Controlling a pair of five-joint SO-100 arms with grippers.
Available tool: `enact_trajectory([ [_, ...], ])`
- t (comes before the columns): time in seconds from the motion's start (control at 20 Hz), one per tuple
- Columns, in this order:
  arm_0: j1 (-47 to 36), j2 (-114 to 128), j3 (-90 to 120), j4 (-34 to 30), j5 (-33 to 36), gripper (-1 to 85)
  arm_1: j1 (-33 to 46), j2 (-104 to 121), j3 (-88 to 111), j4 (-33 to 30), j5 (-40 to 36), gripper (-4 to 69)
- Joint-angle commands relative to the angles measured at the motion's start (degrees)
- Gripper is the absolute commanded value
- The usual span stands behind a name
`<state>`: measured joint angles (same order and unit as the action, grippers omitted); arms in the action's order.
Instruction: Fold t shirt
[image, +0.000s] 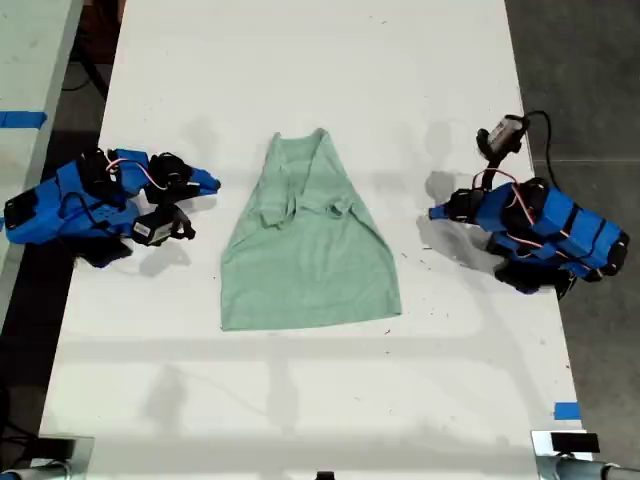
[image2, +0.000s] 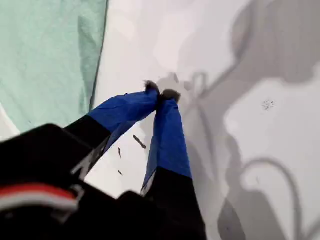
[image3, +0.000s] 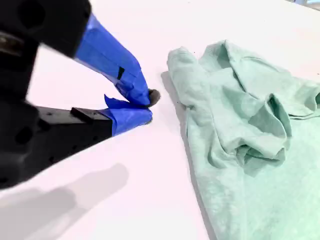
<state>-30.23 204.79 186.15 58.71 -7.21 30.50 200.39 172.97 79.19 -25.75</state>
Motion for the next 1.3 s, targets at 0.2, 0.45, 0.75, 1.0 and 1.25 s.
enact_trajectory([
  [0.2,-1.49,0.35,2.55,-0.18,-0.09,-0.2,-18.37,-34.72,-28.3,-2.72,16.52,2.5],
  [0.45,-0.97,0.35,2.55,-0.18,-0.09,-0.2,-34.98,-65.21,-32.43,-26.02,27.25,22.5],
  [0.75,-1.05,0.35,2.55,-0.18,-0.09,-0.2,-43.77,-90.26,-42.63,-34.37,34.45,22.8],
  [1.0,-0.97,0.35,2.55,-0.18,-0.09,-0.2,-44.21,-98.09,-52.82,-28.3,34.01,1.8],
  [1.25,-1.14,0.35,2.55,-0.18,-0.09,-0.2,-42.19,-98.17,-66.18,-11.87,29.71,1.8],
])
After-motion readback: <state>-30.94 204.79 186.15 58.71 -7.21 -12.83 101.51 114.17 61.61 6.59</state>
